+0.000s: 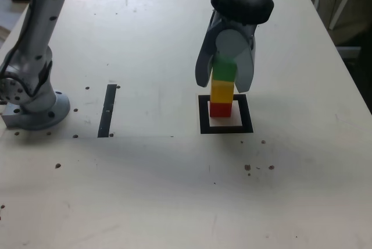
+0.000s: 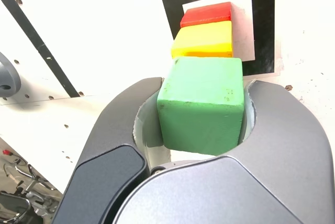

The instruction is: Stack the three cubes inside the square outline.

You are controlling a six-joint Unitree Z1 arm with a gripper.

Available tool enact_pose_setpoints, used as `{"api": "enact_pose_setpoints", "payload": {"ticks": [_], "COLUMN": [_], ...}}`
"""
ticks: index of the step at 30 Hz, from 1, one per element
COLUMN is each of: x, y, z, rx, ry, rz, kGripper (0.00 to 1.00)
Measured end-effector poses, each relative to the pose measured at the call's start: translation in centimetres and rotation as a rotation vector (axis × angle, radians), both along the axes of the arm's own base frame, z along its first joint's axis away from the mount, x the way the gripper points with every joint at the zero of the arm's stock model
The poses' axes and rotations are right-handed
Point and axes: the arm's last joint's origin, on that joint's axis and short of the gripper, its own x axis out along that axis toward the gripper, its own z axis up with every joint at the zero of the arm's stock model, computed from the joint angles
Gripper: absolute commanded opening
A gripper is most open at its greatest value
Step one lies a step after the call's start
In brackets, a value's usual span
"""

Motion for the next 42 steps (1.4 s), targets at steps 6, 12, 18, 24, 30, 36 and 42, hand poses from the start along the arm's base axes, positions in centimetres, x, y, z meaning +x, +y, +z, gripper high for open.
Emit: {"api": "enact_pose_setpoints", "payload": {"ticks": [6,12,18,24,30,36,42], "x": [-0.2,-0.3,-0.3,-1.7,-4.5,-8.8,-14.5], "y": [0.4,0.8,0.8,0.9,0.3,0.4,0.9], "z": [-0.7,-1.1,-1.0,1.1,4.2,5.5,5.4], "rx": [0.000,-0.003,-0.004,0.015,0.084,0.132,0.186], "ry": [0.016,0.027,0.018,-0.034,-0.103,-0.103,-0.055], "rz": [0.007,0.010,0.009,0.012,-0.029,-0.021,0.010], "kGripper": [0.87,1.00,1.00,1.00,1.00,1.00,1.00]}}
